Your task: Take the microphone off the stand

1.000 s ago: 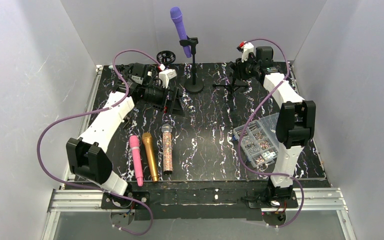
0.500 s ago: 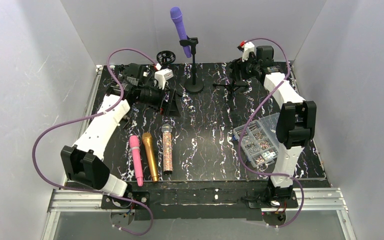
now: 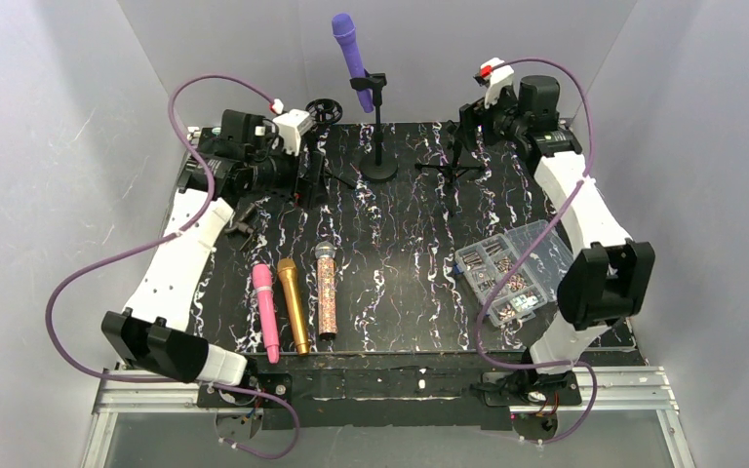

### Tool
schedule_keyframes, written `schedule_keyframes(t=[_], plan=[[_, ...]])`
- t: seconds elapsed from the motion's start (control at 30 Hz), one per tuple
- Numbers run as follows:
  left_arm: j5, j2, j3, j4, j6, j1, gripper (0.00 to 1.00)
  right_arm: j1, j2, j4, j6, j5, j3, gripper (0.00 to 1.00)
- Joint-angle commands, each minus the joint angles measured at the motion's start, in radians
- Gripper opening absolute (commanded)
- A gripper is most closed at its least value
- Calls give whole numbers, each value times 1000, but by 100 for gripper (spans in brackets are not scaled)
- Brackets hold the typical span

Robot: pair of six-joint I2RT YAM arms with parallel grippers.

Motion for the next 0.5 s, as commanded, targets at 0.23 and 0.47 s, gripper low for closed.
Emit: schedule_keyframes(t=[0.23,0.47], plan=[[-125,-91,45,-100,22,11,98,148,-150,-39,-116,87,22,89],[-140,-100,26,-120,90,10,98,221,24,-53,-127,55,250,89]])
